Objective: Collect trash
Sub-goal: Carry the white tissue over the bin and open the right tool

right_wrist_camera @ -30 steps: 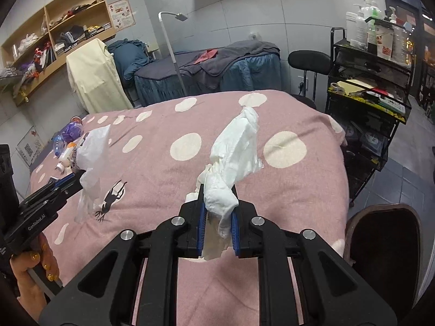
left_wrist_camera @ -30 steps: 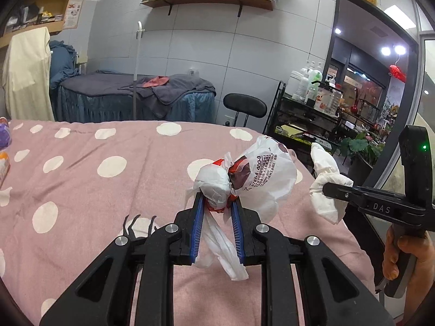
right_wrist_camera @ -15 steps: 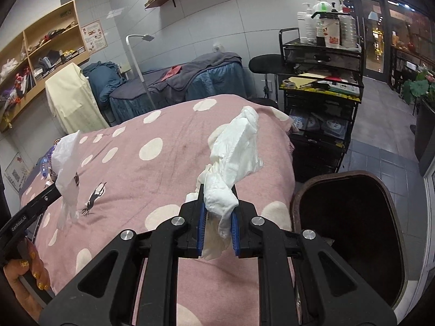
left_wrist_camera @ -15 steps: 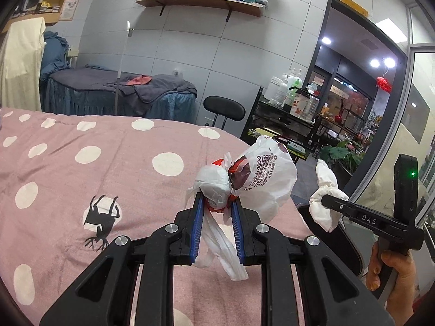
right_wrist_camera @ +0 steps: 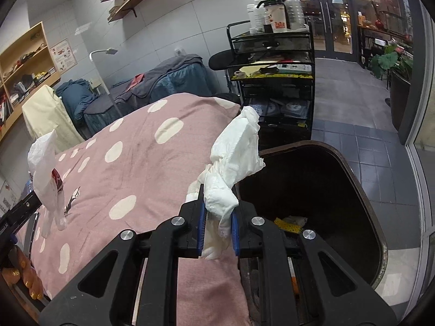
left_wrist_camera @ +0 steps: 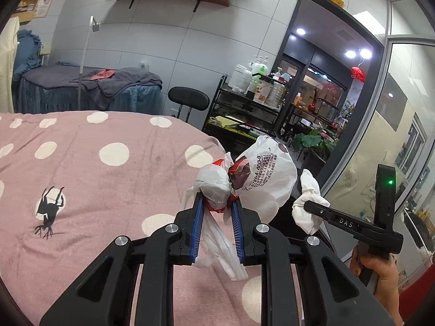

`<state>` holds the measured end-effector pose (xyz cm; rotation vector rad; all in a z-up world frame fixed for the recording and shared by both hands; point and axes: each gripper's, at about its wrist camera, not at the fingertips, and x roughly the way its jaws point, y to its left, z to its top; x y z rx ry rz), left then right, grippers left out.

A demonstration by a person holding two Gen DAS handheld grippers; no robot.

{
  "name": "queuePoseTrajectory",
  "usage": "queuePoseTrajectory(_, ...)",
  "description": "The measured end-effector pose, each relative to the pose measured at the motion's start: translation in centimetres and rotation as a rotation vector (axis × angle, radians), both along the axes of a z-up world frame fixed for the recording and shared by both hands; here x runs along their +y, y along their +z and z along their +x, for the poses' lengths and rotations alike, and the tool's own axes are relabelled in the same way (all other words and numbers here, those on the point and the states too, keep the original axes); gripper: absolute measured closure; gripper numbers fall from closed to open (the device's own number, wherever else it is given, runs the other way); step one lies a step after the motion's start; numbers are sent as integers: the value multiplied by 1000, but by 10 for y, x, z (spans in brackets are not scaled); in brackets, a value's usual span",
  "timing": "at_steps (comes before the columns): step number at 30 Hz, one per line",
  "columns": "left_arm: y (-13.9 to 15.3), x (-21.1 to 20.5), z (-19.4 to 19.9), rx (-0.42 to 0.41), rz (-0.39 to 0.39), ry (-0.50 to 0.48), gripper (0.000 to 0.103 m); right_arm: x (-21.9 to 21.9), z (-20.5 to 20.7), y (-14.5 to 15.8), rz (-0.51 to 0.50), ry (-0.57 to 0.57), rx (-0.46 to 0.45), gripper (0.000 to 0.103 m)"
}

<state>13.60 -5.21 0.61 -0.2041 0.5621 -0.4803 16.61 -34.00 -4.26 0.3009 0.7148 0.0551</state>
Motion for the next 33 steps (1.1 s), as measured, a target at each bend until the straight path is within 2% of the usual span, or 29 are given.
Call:
queuePoseTrajectory(6,2,-22,-1,-1,-4,-56,83,-31,-7,-16,-4,-79,36,87)
queuePoseTrajectory(12,2,-38,-1,-2,0,-89,83,-60,-4,-50,16,-141,115,87)
queuePoseTrajectory(22,2,-57,-6,4,10,-124,83,-84,4,-113,13,-207,241,87)
queuePoseTrajectory(29,4,-70,-7,1,20,-150,83,-92,6,-144,15,-236,308,87)
queuePoseTrajectory(30,4,-72,-7,2,22,-152,83,-92,5,-148,13,-239,317,86)
queuePoseTrajectory(33,4,-79,-6,3,27,-167,83,-96,2,-154,31,-246,326,72)
